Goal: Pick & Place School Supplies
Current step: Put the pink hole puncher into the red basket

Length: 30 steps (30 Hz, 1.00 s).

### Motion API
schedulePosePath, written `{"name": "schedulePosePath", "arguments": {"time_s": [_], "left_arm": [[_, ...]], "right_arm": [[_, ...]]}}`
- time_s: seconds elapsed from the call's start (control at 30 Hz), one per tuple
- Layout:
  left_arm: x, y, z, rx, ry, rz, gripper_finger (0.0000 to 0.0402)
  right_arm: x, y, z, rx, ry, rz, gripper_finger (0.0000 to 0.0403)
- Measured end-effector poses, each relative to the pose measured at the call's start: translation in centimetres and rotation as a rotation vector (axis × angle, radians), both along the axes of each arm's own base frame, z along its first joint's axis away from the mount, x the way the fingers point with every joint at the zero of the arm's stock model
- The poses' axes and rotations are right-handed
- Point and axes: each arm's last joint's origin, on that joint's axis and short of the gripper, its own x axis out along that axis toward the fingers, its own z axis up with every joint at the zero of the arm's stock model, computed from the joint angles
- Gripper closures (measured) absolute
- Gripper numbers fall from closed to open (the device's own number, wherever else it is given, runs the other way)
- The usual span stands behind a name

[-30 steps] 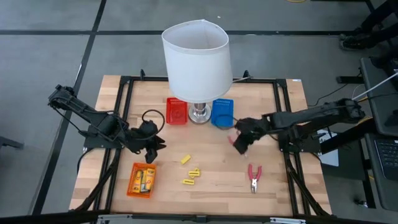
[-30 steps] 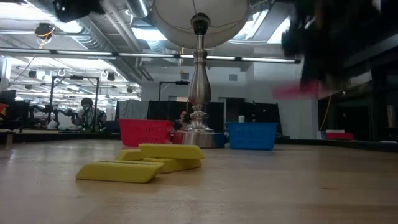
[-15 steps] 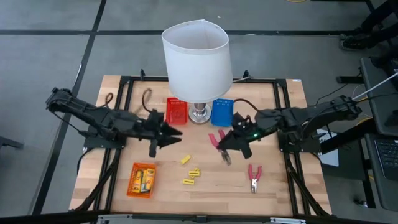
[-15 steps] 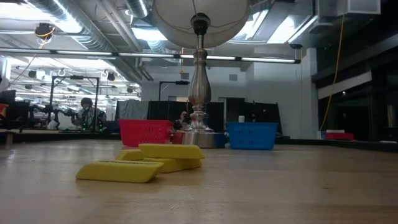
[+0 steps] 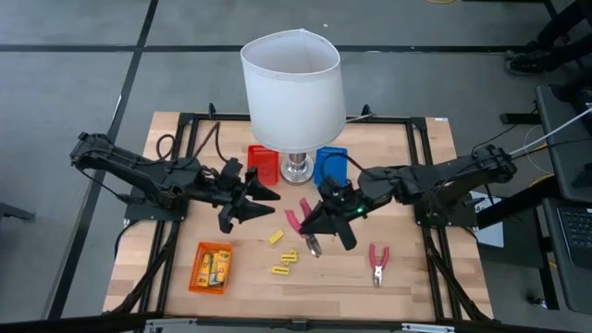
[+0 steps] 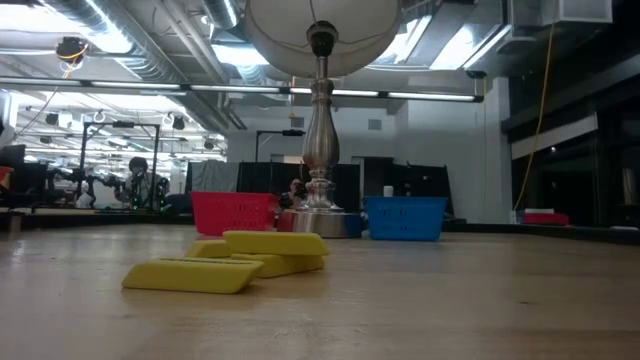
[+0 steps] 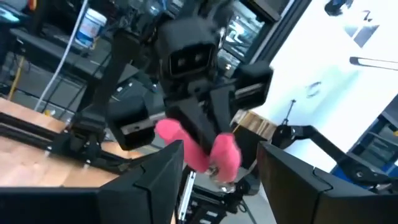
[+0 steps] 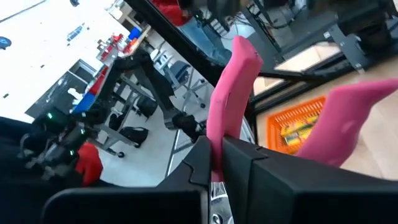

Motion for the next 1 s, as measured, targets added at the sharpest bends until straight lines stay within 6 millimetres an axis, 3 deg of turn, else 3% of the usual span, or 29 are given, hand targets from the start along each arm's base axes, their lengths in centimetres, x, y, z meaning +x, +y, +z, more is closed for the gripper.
{"name": "schedulePosePath", "arguments": {"time_s": [0.33, 1.0], "left_arm": [[1.9, -0.8, -0.7, -0.015, -0.053, -0.073, 0.0203], [2.1, -0.1, -0.4, -0.024, -0.088, -0.037, 0.0203]], "right_arm": [[0.5, 0.1, 0.1, 0.002, -0.026, -0.036, 0.0388], [0.8, 0.1, 0.1, 0.009, -0.052, -0.057, 0.0388]]}}
